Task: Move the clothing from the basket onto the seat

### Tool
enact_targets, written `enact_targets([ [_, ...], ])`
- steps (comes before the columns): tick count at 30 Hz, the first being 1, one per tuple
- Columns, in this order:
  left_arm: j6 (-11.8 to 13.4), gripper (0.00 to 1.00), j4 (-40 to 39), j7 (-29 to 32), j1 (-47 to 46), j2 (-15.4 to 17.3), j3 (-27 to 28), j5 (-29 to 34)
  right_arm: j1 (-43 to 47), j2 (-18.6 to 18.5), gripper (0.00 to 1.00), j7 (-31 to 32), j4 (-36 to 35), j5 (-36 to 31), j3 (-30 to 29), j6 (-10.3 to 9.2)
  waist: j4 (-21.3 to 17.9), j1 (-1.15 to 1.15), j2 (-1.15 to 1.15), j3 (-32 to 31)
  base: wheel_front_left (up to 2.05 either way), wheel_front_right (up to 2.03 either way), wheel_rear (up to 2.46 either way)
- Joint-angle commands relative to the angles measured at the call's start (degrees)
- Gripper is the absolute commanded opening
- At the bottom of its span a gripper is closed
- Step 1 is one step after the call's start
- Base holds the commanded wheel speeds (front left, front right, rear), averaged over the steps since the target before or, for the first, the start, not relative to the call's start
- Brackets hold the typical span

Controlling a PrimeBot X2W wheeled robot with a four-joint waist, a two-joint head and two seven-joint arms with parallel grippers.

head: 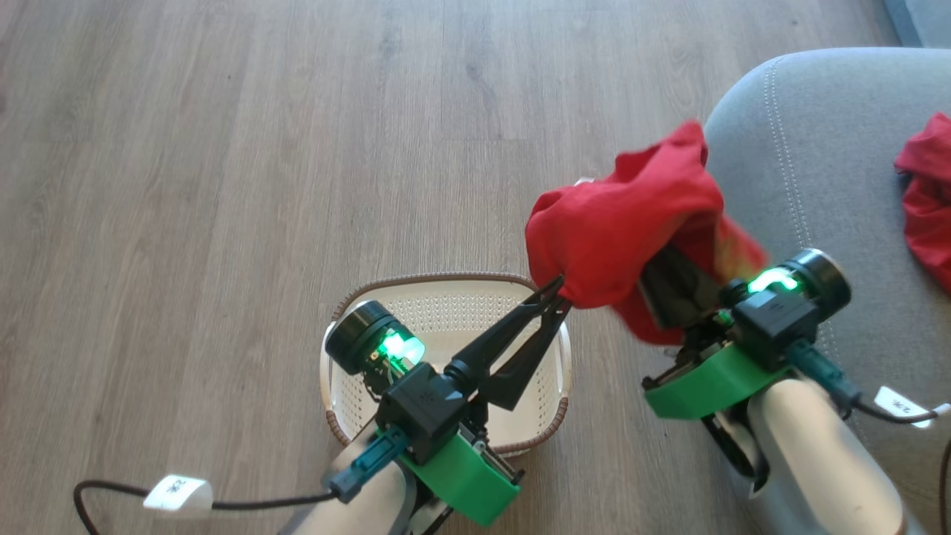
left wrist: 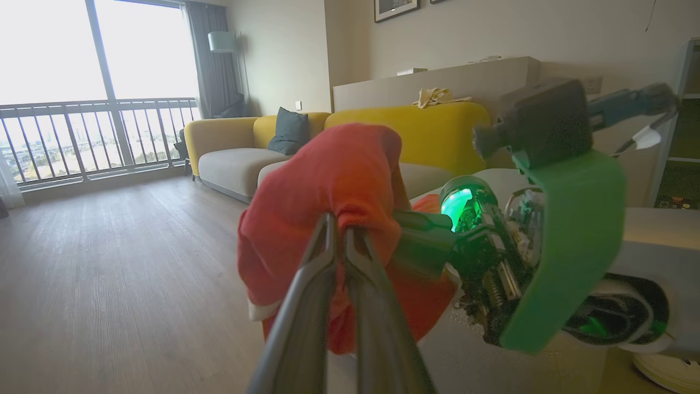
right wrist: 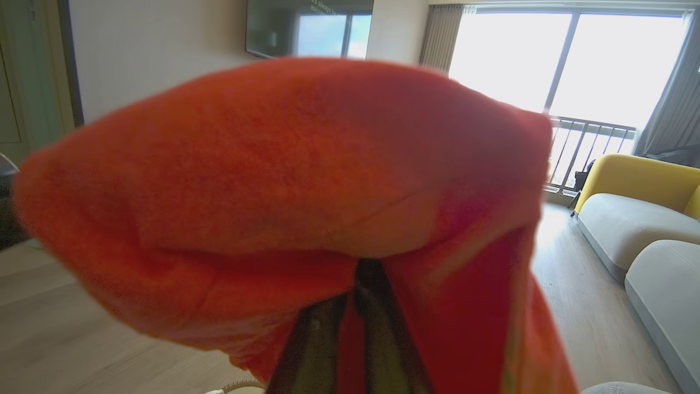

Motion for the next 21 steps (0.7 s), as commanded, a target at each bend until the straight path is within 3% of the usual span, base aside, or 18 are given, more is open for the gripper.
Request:
enact_targets([
  [1, 0.2, 0.00, -1.9, -0.3, -1.7, -0.1, 2.1, -0.3, -0.3, 0.9, 0.00, 0.0, -2.3, -0.1, -0.3, -0.01, -0.1, 0.00, 0.00, 0.0, 0.00, 0.00, 0.00],
  [6, 0.3, 0.00, -1.4, -0.3, -1.6, -0.1, 2.7, -0.2, 0.0, 2.5, 0.00, 0.0, -4.1, -0.5, -4.4, -0.01, -0.5, 0.00, 0.00, 0.1, 0.00, 0.00, 0.00],
  [15, -0.3, 0.00, -1.6, -0.3, -1.6, -0.1, 1.5, -0.3, 0.2, 3.5, 0.00, 0.0, -5.5, -0.3, -6.3, -0.01, -0.5, 0.00, 0.00, 0.2, 0.00, 0.00, 0.00],
  [17, -0.4, 0.55, -1.7, -0.3, -1.7, -0.1, 1.5, -0.1, 0.3, 3.6, 0.00, 0.0, -5.6, -0.4, -6.4, -0.01, -0.4, 0.00, 0.00, 0.1, 0.00, 0.00, 0.00],
  [18, -0.4, 0.88, -1.8, -0.3, -1.7, -0.1, 1.6, 0.0, 0.3, 3.7, 0.00, 0.0, -5.7, -0.5, -6.4, -0.01, -0.4, 0.00, 0.00, 0.1, 0.00, 0.00, 0.00],
  [19, -0.4, 1.00, -1.8, -0.3, -1.7, -0.1, 1.6, 0.1, 0.3, 3.7, 0.00, 0.0, -5.9, -0.5, -6.4, -0.01, -0.4, 0.00, 0.00, 0.1, 0.00, 0.00, 0.00],
  [21, -0.4, 1.00, -1.9, -0.3, -1.6, -0.1, 1.6, 0.1, 0.2, 3.9, 0.00, 0.0, -6.4, -0.9, -6.8, -0.01, -0.4, 0.00, 0.00, 0.0, 0.00, 0.00, 0.00],
])
